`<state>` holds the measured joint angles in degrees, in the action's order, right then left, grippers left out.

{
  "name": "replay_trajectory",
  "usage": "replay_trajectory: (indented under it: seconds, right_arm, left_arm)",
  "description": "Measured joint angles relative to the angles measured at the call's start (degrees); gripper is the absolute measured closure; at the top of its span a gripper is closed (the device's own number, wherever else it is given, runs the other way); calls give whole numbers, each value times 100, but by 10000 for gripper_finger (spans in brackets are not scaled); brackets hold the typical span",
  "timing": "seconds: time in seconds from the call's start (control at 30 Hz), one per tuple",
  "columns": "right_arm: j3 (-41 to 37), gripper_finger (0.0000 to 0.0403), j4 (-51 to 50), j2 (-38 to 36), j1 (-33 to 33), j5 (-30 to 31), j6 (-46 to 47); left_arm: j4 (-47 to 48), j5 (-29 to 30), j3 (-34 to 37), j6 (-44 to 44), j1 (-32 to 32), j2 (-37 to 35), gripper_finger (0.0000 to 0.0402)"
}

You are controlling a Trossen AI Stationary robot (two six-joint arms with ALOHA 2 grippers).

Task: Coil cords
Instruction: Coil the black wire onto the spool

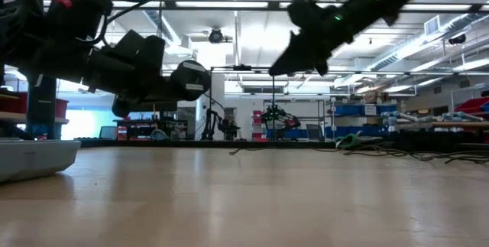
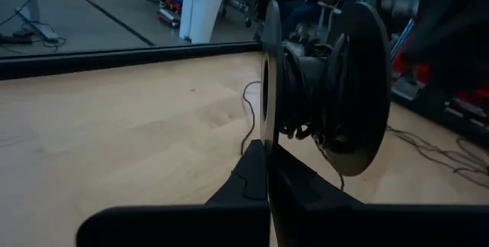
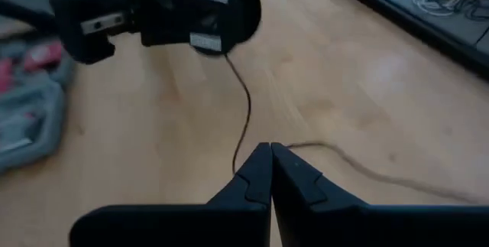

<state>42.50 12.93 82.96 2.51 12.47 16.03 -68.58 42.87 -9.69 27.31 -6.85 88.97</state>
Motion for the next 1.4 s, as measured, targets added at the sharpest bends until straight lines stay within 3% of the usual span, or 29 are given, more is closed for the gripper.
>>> replay_trajectory:
  seconds: [0.2, 0.37, 0.53, 0.77, 1.03, 1.17, 1.4]
  right_arm:
    - [-1522, 394, 3437, 466, -278, 78, 644]
    - [-1447, 387, 5050, 1674, -442, 335, 561]
    - [-738, 356, 5027, 2661, -393, 342, 262]
    - [39, 293, 4846, 3235, -163, 356, 188]
    - [602, 241, 3196, 3322, -118, 335, 196]
    - [619, 248, 3199, 3316, -118, 334, 374]
    - [617, 304, 3195, 3316, -186, 282, 387]
  left_arm:
    - [-136, 2, 98, -2, 0, 0, 402]
    - [-155, 3, 93, -11, 0, 0, 402]
    - [-238, 0, 90, -15, 0, 0, 402]
    - [-241, 10, 94, -9, 0, 0, 402]
    - [-240, 2, 92, -11, 0, 0, 402]
    - [-236, 0, 92, -9, 0, 0, 402]
    - [-236, -2, 92, -9, 0, 0, 402]
